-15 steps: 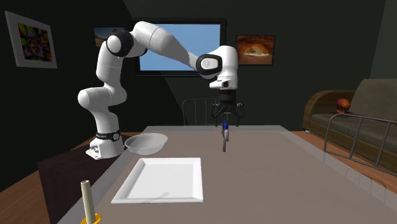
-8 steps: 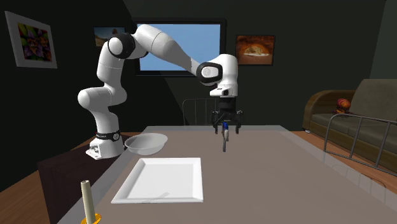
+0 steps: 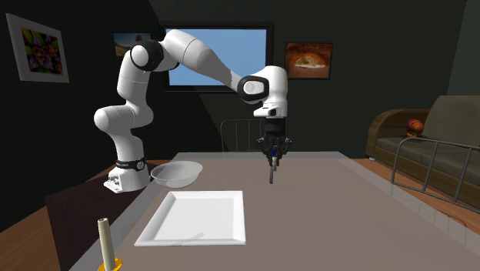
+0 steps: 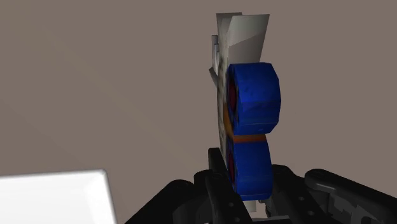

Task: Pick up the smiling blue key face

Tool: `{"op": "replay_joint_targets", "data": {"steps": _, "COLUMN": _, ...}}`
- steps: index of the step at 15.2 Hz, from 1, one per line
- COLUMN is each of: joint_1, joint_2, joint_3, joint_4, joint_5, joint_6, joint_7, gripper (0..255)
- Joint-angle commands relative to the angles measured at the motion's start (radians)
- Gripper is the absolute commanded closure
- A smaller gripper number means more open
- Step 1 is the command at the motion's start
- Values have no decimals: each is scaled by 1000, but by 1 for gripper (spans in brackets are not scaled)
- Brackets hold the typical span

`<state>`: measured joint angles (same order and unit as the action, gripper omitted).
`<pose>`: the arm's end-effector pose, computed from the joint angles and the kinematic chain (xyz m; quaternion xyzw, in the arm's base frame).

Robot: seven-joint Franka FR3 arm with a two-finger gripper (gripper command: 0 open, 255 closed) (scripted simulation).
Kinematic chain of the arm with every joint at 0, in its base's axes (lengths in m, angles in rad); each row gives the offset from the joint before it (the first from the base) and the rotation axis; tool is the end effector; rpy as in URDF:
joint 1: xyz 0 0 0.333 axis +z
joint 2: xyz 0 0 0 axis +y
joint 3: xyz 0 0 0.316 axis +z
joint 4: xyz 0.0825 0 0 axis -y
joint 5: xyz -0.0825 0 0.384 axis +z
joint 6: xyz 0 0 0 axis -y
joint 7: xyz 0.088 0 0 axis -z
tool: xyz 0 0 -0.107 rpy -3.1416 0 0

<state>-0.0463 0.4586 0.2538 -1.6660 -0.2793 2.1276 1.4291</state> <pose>0.6643 0.1080 0.3499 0.8501 -0.5226 0.0540 0.0354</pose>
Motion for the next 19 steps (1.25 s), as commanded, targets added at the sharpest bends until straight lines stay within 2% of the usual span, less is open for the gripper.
{"op": "replay_joint_targets", "data": {"steps": 1, "joint_1": 0, "joint_2": 0, "joint_3": 0, "joint_4": 0, "joint_5": 0, "joint_6": 0, "joint_7": 0, "gripper": 255}}
{"op": "replay_joint_targets", "data": {"steps": 19, "joint_1": -4, "joint_2": -68, "joint_3": 14, "joint_4": 106, "joint_5": 34, "joint_6": -169, "joint_7": -39, "gripper": 255}}
